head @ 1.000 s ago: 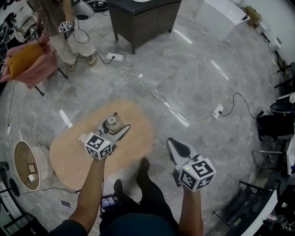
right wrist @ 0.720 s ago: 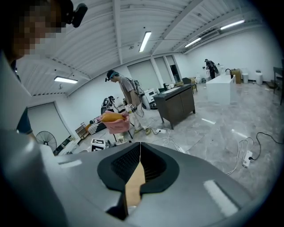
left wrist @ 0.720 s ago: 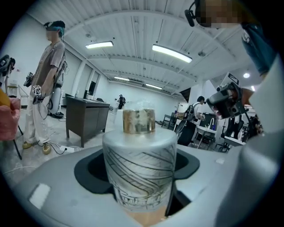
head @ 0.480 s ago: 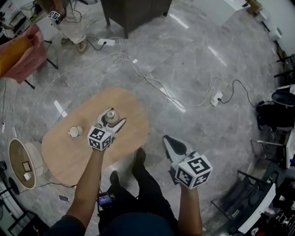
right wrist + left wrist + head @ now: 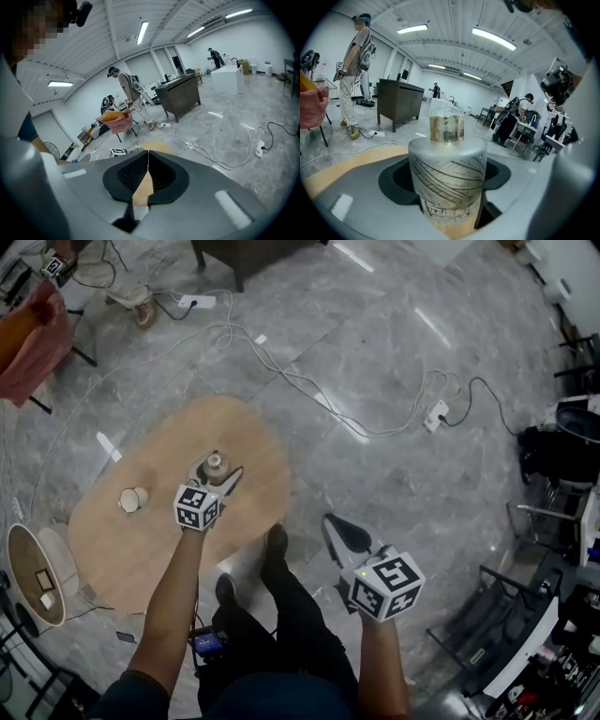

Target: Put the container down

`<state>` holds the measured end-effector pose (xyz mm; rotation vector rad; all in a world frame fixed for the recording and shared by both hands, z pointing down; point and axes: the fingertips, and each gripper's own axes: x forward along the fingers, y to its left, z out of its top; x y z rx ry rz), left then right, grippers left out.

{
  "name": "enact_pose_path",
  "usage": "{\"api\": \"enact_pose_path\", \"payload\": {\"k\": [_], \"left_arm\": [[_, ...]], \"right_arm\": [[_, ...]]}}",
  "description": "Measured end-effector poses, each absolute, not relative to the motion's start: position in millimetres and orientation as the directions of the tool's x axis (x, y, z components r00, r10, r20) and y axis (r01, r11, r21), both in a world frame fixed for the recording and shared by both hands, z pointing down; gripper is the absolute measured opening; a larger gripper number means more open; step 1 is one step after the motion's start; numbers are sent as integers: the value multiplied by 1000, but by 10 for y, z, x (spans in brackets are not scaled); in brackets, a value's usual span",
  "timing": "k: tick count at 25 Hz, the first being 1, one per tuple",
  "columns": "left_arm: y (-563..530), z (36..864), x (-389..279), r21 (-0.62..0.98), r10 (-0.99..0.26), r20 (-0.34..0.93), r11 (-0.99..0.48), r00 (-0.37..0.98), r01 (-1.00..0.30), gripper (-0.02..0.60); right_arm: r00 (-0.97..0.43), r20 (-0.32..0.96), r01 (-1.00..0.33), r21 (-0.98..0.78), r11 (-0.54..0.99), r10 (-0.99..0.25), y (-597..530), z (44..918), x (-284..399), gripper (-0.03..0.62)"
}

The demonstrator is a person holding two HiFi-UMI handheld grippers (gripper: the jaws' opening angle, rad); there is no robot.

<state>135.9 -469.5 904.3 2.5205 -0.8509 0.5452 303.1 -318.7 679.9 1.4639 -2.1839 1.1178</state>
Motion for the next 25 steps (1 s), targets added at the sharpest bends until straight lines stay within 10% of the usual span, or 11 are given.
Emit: {"api": "enact_pose_path", "payload": {"k": [25], "left_arm": [[-4511,10359,1193,234,-468,603,-670,645,-705,336]], "right_arm": [[-447,667,-871,-477,120,-596,-2971,7540,2974,12]]}}
